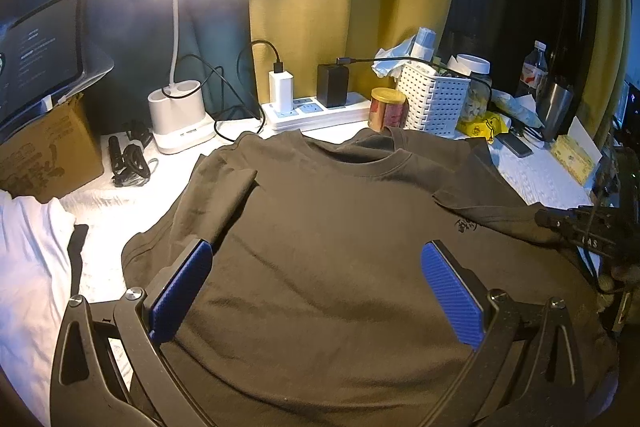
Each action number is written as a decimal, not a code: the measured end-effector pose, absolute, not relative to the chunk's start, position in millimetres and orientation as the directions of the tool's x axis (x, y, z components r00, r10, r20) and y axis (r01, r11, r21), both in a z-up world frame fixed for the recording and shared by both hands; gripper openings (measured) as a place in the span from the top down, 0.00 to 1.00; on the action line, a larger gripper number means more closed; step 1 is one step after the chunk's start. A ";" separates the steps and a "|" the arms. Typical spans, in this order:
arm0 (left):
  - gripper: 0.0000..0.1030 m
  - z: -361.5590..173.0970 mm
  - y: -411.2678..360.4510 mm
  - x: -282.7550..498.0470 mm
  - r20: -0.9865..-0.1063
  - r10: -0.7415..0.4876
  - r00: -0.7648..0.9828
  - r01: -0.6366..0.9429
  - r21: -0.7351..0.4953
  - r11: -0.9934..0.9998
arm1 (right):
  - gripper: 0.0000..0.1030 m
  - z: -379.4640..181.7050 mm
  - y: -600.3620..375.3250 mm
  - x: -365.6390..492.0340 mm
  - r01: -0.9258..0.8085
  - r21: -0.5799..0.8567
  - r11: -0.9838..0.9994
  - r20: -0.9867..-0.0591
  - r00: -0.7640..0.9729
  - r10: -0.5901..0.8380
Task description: Fold small clothes
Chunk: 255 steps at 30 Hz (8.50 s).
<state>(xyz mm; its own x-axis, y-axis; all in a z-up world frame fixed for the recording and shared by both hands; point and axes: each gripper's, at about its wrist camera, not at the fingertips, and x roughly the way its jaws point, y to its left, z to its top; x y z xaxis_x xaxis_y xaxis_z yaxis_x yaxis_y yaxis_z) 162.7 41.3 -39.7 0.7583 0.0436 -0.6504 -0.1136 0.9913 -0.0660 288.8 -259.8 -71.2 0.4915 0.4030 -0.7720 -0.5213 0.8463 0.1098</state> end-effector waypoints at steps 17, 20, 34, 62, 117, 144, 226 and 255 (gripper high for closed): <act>0.01 -57.7 102.5 145.3 -0.679 0.059 0.732 -0.145 -0.071 0.987 | 0.58 -79.9 -207.3 227.3 -0.628 0.036 0.778 -0.840 0.403 0.364; 0.01 -59.7 125.0 145.1 -0.683 0.074 0.727 -0.165 -0.070 0.984 | 0.57 -70.9 -202.3 224.5 -0.599 0.043 0.799 -0.826 0.428 0.366; 0.28 -90.8 206.2 165.0 -0.745 0.059 0.664 -0.202 -0.103 0.974 | 0.56 -52.3 -188.3 235.5 -0.526 0.016 0.850 -0.797 0.506 0.329; 0.90 -75.9 117.5 173.7 -0.720 -0.162 0.675 0.113 -0.116 0.987 | 0.56 -53.5 -225.5 245.8 -0.470 0.080 0.879 -0.770 0.531 0.354; 0.30 -71.7 62.2 279.7 -0.760 -0.306 0.573 0.217 -0.220 0.951 | 0.56 -73.4 -275.5 292.5 -0.381 0.113 0.917 -0.765 0.556 0.325; 0.95 -93.6 68.9 175.6 -0.784 -0.303 0.542 0.331 -0.131 0.934 | 0.56 -71.4 -254.0 249.0 -0.460 0.116 0.880 -0.778 0.509 0.368; 0.67 -113.1 100.0 -2.1 -0.787 -0.108 0.607 0.102 -0.058 0.993 | 0.59 -85.1 -293.8 128.1 -0.455 0.007 0.890 -0.803 0.528 0.276; 0.95 -39.7 123.8 0.2 -0.599 0.038 0.799 -0.042 0.008 0.999 | 0.94 -28.4 -336.1 131.5 -0.336 -0.030 0.941 -0.685 0.693 0.226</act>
<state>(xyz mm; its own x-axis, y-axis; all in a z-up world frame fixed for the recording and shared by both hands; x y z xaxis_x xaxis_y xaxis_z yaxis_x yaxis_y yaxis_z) 0.2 123.8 -39.7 0.7995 0.0385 -0.5994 -0.0421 0.9991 0.0080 131.5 -336.1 -28.4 0.6929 0.2258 -0.6848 -0.3362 0.9413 -0.0298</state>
